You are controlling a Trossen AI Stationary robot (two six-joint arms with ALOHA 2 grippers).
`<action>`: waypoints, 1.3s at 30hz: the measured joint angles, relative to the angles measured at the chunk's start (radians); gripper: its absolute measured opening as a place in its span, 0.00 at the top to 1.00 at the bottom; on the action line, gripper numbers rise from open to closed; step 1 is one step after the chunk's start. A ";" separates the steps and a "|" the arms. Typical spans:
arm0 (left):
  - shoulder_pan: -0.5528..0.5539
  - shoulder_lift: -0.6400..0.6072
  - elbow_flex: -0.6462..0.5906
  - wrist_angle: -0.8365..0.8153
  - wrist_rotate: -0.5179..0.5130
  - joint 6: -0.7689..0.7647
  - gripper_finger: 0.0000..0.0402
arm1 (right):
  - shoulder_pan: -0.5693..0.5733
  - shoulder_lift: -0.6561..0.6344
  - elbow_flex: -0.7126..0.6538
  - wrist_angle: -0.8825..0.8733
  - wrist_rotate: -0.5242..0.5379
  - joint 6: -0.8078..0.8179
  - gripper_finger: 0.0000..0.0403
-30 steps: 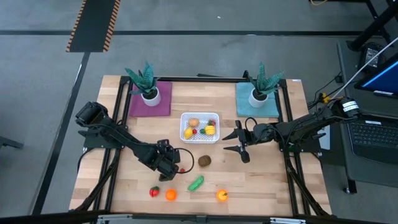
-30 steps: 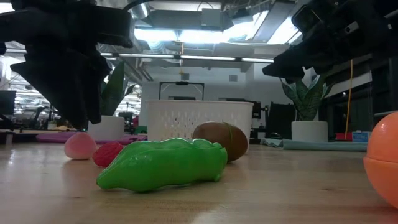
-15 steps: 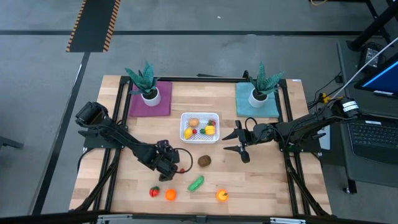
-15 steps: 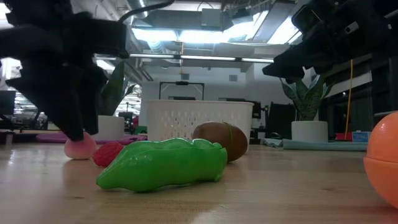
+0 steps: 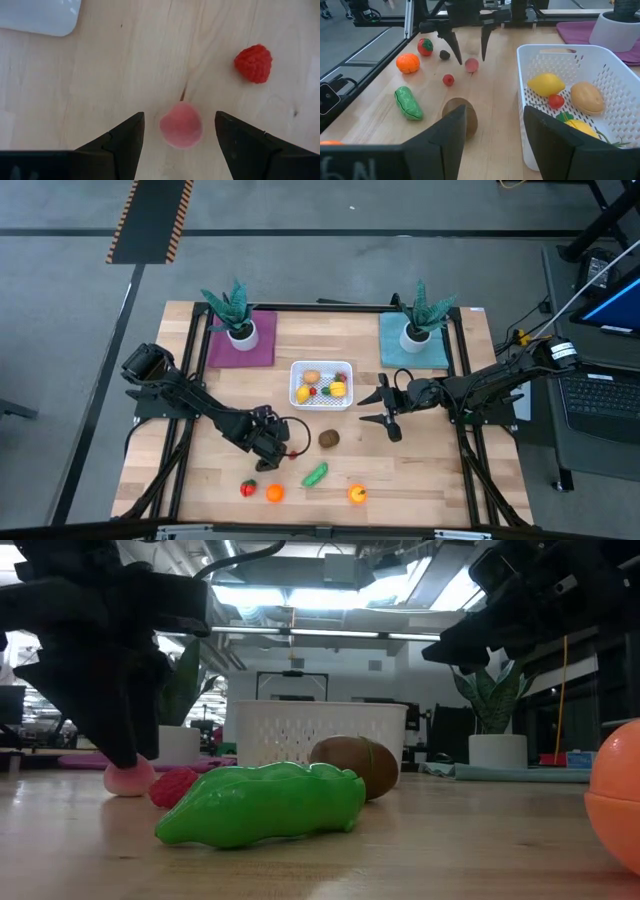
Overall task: Pick and placing Produce into tupperware
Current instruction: Put the pink peach into the white bin
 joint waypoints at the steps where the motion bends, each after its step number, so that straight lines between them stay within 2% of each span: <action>1: 0.000 0.000 0.000 0.002 0.000 0.000 0.42 | 0.000 0.000 0.000 0.000 0.000 0.000 0.50; 8: 0.006 0.000 -0.047 0.071 0.029 -0.008 0.42 | 0.000 0.000 0.000 0.000 0.000 0.000 0.50; 22: 0.015 0.000 -0.058 0.068 0.030 -0.008 0.42 | 0.000 0.000 0.000 0.000 0.000 0.000 0.50; 39: 0.040 0.045 -0.054 0.092 0.086 -0.008 0.55 | 0.000 0.000 0.000 -0.001 0.000 0.003 0.50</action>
